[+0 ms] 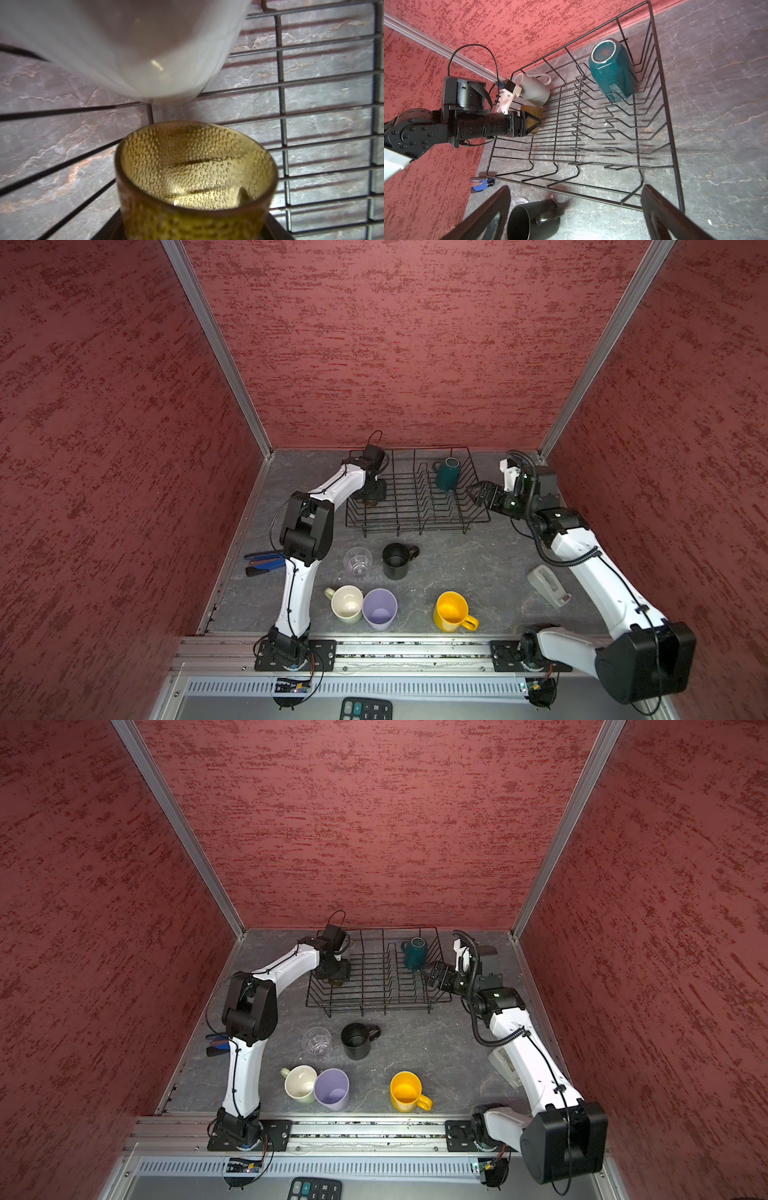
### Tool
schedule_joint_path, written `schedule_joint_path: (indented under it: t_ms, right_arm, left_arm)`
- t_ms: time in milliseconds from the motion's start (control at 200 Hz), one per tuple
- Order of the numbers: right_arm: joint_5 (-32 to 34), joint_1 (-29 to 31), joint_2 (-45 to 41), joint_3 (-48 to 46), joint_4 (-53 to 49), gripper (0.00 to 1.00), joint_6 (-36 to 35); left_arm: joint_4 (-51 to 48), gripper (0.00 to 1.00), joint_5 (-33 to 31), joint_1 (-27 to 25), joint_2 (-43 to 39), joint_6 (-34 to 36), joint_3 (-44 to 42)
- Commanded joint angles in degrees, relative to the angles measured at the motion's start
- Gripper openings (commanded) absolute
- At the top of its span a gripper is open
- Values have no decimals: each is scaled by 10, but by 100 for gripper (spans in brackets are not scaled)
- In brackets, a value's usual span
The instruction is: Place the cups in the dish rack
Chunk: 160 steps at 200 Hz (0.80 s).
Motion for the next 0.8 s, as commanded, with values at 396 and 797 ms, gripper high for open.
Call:
schedule_joint_path:
  t_ms: [396,797]
  right_arm:
    - [-11,-3,14,20,6,98,-12]
    - [-6,60,-33,-31,111,92,30]
  left_arm:
    - [60,23,201,44,-78,-66,-47]
    - [338,25,333,52,-257,-275,-224]
